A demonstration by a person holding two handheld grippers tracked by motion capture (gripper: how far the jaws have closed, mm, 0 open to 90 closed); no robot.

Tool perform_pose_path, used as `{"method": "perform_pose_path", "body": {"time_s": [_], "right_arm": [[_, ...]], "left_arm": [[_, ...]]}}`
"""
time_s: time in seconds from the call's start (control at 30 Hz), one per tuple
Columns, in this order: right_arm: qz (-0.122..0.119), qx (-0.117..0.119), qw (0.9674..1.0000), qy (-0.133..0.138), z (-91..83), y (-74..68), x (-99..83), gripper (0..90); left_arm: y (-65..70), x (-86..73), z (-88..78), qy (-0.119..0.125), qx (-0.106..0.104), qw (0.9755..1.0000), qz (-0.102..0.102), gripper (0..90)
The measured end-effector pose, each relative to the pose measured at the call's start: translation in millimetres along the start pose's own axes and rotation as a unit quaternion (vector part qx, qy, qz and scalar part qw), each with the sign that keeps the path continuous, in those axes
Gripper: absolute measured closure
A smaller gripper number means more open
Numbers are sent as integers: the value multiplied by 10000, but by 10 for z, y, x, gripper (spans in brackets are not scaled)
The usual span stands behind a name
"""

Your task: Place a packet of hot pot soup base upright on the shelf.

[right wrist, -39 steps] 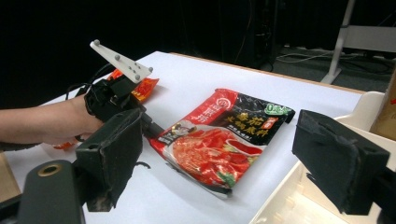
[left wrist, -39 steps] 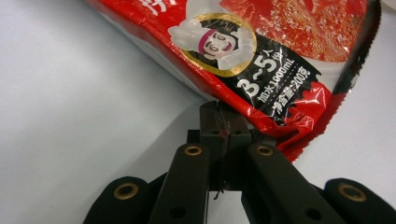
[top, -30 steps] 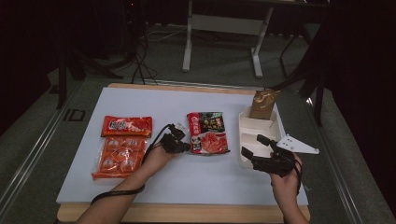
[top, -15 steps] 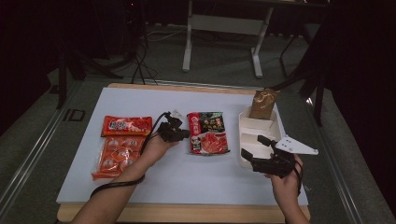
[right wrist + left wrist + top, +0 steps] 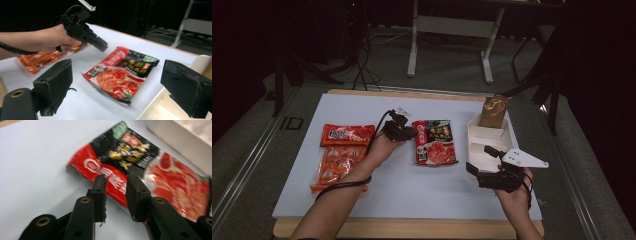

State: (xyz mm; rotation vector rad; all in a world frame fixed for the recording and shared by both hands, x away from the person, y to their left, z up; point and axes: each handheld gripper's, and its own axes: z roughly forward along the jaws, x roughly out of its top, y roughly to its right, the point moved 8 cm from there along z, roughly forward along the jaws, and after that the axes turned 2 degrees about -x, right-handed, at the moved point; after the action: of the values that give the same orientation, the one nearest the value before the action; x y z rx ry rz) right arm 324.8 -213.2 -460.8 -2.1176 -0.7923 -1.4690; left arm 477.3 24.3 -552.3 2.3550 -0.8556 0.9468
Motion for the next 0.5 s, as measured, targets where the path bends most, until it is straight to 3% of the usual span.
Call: {"method": "perform_pose_path", "body": {"time_s": [0.23,0.5], "right_arm": [[-65,-37,9998,-183,27,-4,-51,104],[-70,34,9997,-216,39,-28,-69,105]], "left_arm": [[-164,112,86,108,270,9996,-5,561],[-345,195,237,155,282,9993,-188,465]]}}
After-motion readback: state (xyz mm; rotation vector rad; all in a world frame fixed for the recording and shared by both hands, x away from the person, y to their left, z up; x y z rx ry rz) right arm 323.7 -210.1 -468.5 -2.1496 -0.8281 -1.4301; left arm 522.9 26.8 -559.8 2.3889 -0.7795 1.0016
